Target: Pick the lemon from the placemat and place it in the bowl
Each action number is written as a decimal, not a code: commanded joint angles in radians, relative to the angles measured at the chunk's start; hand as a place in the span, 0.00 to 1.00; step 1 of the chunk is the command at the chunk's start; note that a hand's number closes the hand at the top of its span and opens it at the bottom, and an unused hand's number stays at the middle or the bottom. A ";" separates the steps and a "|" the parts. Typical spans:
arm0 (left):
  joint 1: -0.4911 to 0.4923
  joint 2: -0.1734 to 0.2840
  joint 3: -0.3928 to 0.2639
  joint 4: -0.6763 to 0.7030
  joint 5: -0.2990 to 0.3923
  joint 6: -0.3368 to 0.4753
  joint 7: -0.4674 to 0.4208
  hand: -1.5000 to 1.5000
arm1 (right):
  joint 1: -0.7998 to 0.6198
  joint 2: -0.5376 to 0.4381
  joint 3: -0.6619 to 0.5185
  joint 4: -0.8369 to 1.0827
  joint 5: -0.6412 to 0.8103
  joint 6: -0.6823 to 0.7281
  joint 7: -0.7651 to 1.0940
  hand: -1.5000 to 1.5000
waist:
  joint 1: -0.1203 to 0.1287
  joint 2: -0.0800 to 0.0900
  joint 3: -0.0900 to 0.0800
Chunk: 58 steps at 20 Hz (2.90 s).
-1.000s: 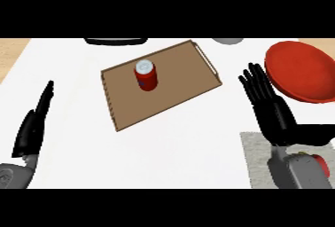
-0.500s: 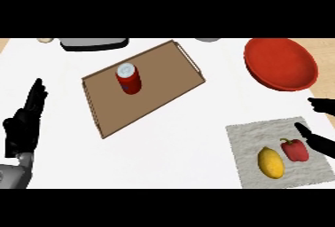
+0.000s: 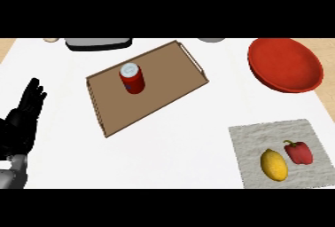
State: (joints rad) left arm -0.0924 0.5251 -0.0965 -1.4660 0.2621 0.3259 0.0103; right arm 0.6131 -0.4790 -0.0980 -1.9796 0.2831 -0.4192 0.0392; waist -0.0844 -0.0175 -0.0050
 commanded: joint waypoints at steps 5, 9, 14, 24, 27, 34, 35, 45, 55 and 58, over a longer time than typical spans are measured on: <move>-0.059 -0.041 -0.012 0.005 -0.016 -0.042 0.022 0.50 | 0.259 0.030 -0.114 -0.387 0.046 0.039 0.208 0.00 | 0.066 0.017 0.004; -0.079 -0.031 -0.013 -0.076 -0.029 -0.026 0.111 0.50 | 0.194 -0.048 -0.173 -0.483 0.070 0.155 0.416 0.00 | 0.081 0.018 0.004; -0.059 -0.029 -0.009 -0.066 -0.032 -0.048 0.084 0.50 | 0.123 -0.235 -0.197 -0.453 -0.007 0.366 0.613 0.00 | 0.098 0.023 0.002; -0.045 -0.071 0.006 -0.047 -0.055 -0.064 0.044 0.50 | -0.219 -0.351 -0.065 -0.199 -0.180 0.620 0.819 0.00 | 0.103 0.021 0.005; -0.077 -0.079 0.017 -0.002 -0.058 -0.080 0.045 0.50 | -0.317 -0.320 0.033 -0.114 -0.192 0.657 0.828 0.00 | 0.100 0.022 0.005; -0.040 -0.067 0.026 -0.085 -0.073 -0.105 0.090 0.50 | -0.370 -0.266 0.169 -0.043 -0.158 0.753 0.947 0.00 | 0.098 0.019 0.005; -0.024 -0.089 0.017 -0.120 -0.098 -0.060 0.118 0.50 | -0.295 -0.304 0.108 -0.091 -0.191 0.807 0.930 0.00 | 0.086 0.016 0.005; -0.062 -0.120 0.074 -0.054 -0.124 -0.119 0.094 0.50 | -0.522 -0.190 0.221 0.077 0.138 0.757 0.879 0.00 | 0.087 0.018 0.005; -0.038 -0.141 0.131 -0.115 -0.156 -0.172 0.149 0.50 | -0.380 -0.028 0.260 0.118 0.274 0.737 0.790 0.00 | 0.083 0.017 0.005; -0.049 -0.165 0.155 -0.075 -0.171 -0.190 0.109 0.50 | -0.397 0.009 0.245 0.146 0.304 0.752 0.781 0.00 | 0.083 0.017 0.005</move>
State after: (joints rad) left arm -0.1325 0.3685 0.0301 -1.5343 0.1009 0.1579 0.1046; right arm 0.2220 -0.5211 0.1426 -1.8724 0.5398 0.3235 0.8284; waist -0.0021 -0.0008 -0.0007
